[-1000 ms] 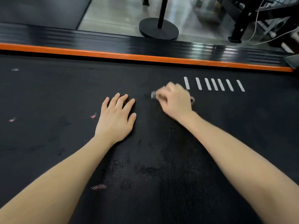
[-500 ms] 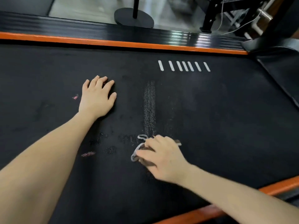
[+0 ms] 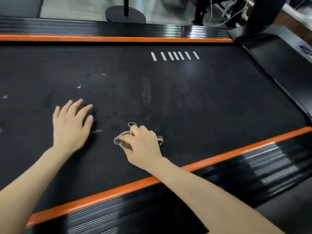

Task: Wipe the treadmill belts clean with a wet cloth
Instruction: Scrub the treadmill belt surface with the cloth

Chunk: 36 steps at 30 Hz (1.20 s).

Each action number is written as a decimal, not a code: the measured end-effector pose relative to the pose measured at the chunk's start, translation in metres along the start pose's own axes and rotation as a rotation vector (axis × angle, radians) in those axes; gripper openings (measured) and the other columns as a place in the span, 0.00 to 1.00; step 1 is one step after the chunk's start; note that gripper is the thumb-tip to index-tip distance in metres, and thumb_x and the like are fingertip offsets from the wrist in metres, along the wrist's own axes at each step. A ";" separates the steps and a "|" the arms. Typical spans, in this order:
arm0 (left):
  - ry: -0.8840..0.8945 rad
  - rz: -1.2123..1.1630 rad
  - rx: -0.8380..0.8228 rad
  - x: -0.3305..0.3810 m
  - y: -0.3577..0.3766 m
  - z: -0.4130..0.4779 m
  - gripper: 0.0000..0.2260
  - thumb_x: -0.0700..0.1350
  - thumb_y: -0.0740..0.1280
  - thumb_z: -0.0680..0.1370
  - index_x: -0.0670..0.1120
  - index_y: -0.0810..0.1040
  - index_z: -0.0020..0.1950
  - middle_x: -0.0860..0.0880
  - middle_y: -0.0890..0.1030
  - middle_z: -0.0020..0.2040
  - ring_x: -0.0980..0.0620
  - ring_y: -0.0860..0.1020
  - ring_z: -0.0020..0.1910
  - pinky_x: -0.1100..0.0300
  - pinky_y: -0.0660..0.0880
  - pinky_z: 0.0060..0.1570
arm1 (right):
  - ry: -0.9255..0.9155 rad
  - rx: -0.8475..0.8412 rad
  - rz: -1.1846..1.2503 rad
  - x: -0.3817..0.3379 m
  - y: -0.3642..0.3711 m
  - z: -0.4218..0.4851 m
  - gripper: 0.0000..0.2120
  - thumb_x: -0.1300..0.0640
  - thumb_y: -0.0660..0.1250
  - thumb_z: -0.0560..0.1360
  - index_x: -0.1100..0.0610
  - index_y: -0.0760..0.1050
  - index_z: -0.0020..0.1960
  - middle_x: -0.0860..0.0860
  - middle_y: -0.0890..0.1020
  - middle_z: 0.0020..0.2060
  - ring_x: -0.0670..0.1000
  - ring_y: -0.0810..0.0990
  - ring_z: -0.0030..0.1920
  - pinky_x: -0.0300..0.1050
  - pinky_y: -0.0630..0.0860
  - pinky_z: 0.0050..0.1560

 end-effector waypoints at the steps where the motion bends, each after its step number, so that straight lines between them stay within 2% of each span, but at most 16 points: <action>1: -0.003 0.012 -0.006 -0.004 -0.001 -0.008 0.24 0.53 0.50 0.77 0.45 0.75 0.66 0.40 0.71 0.69 0.37 0.64 0.70 0.42 0.52 0.70 | -0.051 -0.032 0.010 -0.001 -0.004 -0.006 0.09 0.53 0.73 0.68 0.50 0.82 0.48 0.53 0.75 0.39 0.58 0.74 0.38 0.48 0.71 0.32; 3: -0.013 0.013 -0.014 -0.010 -0.004 -0.020 0.24 0.53 0.50 0.78 0.46 0.74 0.67 0.40 0.70 0.70 0.36 0.63 0.71 0.41 0.51 0.70 | -0.058 -0.050 -0.021 0.022 -0.016 -0.019 0.11 0.54 0.72 0.68 0.46 0.82 0.50 0.52 0.76 0.40 0.58 0.75 0.39 0.49 0.72 0.32; 4: -0.013 0.015 -0.012 -0.013 -0.005 -0.024 0.24 0.53 0.50 0.78 0.46 0.74 0.67 0.39 0.70 0.70 0.36 0.63 0.70 0.40 0.51 0.70 | -0.003 -0.036 -0.072 0.045 -0.025 -0.028 0.12 0.53 0.71 0.69 0.44 0.81 0.51 0.52 0.77 0.42 0.59 0.76 0.40 0.50 0.74 0.33; 6: -0.016 0.025 -0.011 -0.018 -0.008 -0.031 0.24 0.54 0.50 0.78 0.45 0.74 0.67 0.38 0.70 0.69 0.35 0.64 0.70 0.39 0.53 0.69 | 0.225 0.002 -0.199 0.100 -0.046 -0.049 0.11 0.52 0.69 0.72 0.42 0.79 0.54 0.53 0.77 0.47 0.61 0.77 0.45 0.54 0.76 0.37; 9: -0.038 0.029 -0.047 -0.022 -0.006 -0.036 0.26 0.55 0.48 0.78 0.45 0.74 0.68 0.38 0.70 0.69 0.35 0.64 0.70 0.39 0.53 0.69 | 0.643 -0.053 -0.271 0.153 -0.063 -0.072 0.11 0.50 0.62 0.78 0.47 0.75 0.60 0.56 0.74 0.57 0.62 0.74 0.54 0.55 0.73 0.48; 11: -0.010 0.044 -0.060 -0.020 -0.003 -0.038 0.26 0.55 0.48 0.78 0.45 0.74 0.67 0.38 0.71 0.69 0.35 0.64 0.69 0.39 0.54 0.68 | 0.690 -0.060 -0.329 0.135 -0.061 -0.066 0.12 0.48 0.60 0.79 0.51 0.73 0.60 0.57 0.73 0.57 0.61 0.73 0.55 0.55 0.72 0.49; 14: 0.010 0.064 -0.078 -0.019 0.001 -0.039 0.26 0.54 0.48 0.78 0.44 0.74 0.67 0.37 0.71 0.68 0.35 0.65 0.69 0.39 0.55 0.68 | 0.472 -0.096 -0.248 0.057 -0.032 -0.044 0.12 0.48 0.62 0.77 0.50 0.74 0.58 0.55 0.73 0.55 0.60 0.73 0.53 0.54 0.73 0.47; 17: 0.020 0.074 -0.081 -0.020 0.001 -0.041 0.25 0.54 0.48 0.78 0.45 0.74 0.68 0.38 0.71 0.69 0.36 0.65 0.69 0.40 0.55 0.68 | 0.146 -0.175 -0.105 -0.022 0.000 -0.033 0.11 0.54 0.67 0.74 0.54 0.75 0.55 0.57 0.74 0.50 0.61 0.73 0.48 0.52 0.68 0.40; 20: 0.026 0.069 -0.078 -0.022 -0.001 -0.042 0.25 0.54 0.47 0.79 0.46 0.74 0.68 0.39 0.71 0.69 0.37 0.65 0.70 0.41 0.54 0.69 | -0.092 -0.207 -0.025 -0.025 0.001 -0.026 0.10 0.57 0.71 0.69 0.54 0.78 0.50 0.56 0.75 0.43 0.59 0.74 0.40 0.50 0.70 0.35; 21: 0.026 0.069 -0.081 -0.023 0.000 -0.042 0.25 0.54 0.47 0.79 0.46 0.73 0.68 0.40 0.71 0.69 0.37 0.65 0.70 0.41 0.55 0.69 | -0.111 -0.193 -0.060 -0.009 -0.002 -0.021 0.09 0.56 0.71 0.70 0.51 0.79 0.50 0.55 0.75 0.43 0.58 0.74 0.40 0.50 0.71 0.35; 23: 0.028 0.074 -0.087 -0.023 0.000 -0.042 0.25 0.54 0.47 0.79 0.46 0.74 0.68 0.40 0.71 0.69 0.37 0.65 0.70 0.41 0.56 0.69 | 0.012 -0.086 -0.152 0.035 -0.012 0.000 0.08 0.51 0.68 0.73 0.48 0.80 0.51 0.54 0.76 0.44 0.59 0.76 0.43 0.51 0.74 0.38; 26: 0.017 0.085 -0.101 -0.023 0.003 -0.042 0.25 0.54 0.47 0.79 0.46 0.73 0.68 0.40 0.71 0.69 0.37 0.65 0.70 0.41 0.56 0.69 | 0.355 0.030 -0.208 0.085 -0.017 0.037 0.10 0.50 0.64 0.77 0.52 0.79 0.54 0.54 0.76 0.49 0.59 0.76 0.48 0.50 0.72 0.41; 28: 0.008 0.083 -0.097 -0.023 0.003 -0.041 0.25 0.54 0.47 0.79 0.46 0.73 0.68 0.40 0.71 0.69 0.38 0.65 0.70 0.41 0.56 0.69 | 0.430 0.073 -0.250 0.076 -0.013 0.044 0.10 0.51 0.63 0.77 0.55 0.78 0.53 0.54 0.76 0.50 0.59 0.75 0.48 0.50 0.69 0.41; 30: 0.000 0.079 -0.098 -0.023 0.003 -0.042 0.25 0.54 0.47 0.79 0.47 0.73 0.69 0.41 0.71 0.69 0.38 0.64 0.70 0.42 0.55 0.69 | 0.306 0.054 -0.255 0.041 -0.006 0.032 0.09 0.50 0.66 0.75 0.54 0.78 0.50 0.55 0.77 0.46 0.60 0.75 0.44 0.50 0.69 0.38; 33: 0.008 0.082 -0.098 -0.023 0.003 -0.041 0.24 0.54 0.48 0.79 0.47 0.73 0.68 0.41 0.71 0.69 0.39 0.65 0.70 0.42 0.55 0.69 | -0.029 -0.079 -0.065 -0.016 0.005 -0.010 0.10 0.54 0.72 0.67 0.54 0.78 0.47 0.54 0.76 0.41 0.58 0.75 0.38 0.48 0.69 0.33; 36: 0.010 0.078 -0.091 -0.024 0.001 -0.041 0.24 0.53 0.48 0.79 0.47 0.74 0.68 0.41 0.71 0.69 0.39 0.65 0.70 0.42 0.56 0.69 | -0.218 -0.123 -0.013 -0.013 0.002 -0.009 0.09 0.54 0.72 0.67 0.53 0.79 0.46 0.53 0.76 0.39 0.57 0.75 0.36 0.47 0.71 0.30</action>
Point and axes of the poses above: each hand's wrist, its own z-axis towards the middle knuckle, its own y-axis out of the palm, x = y × z, the point moved 6 cm from there along z, towards the middle knuckle
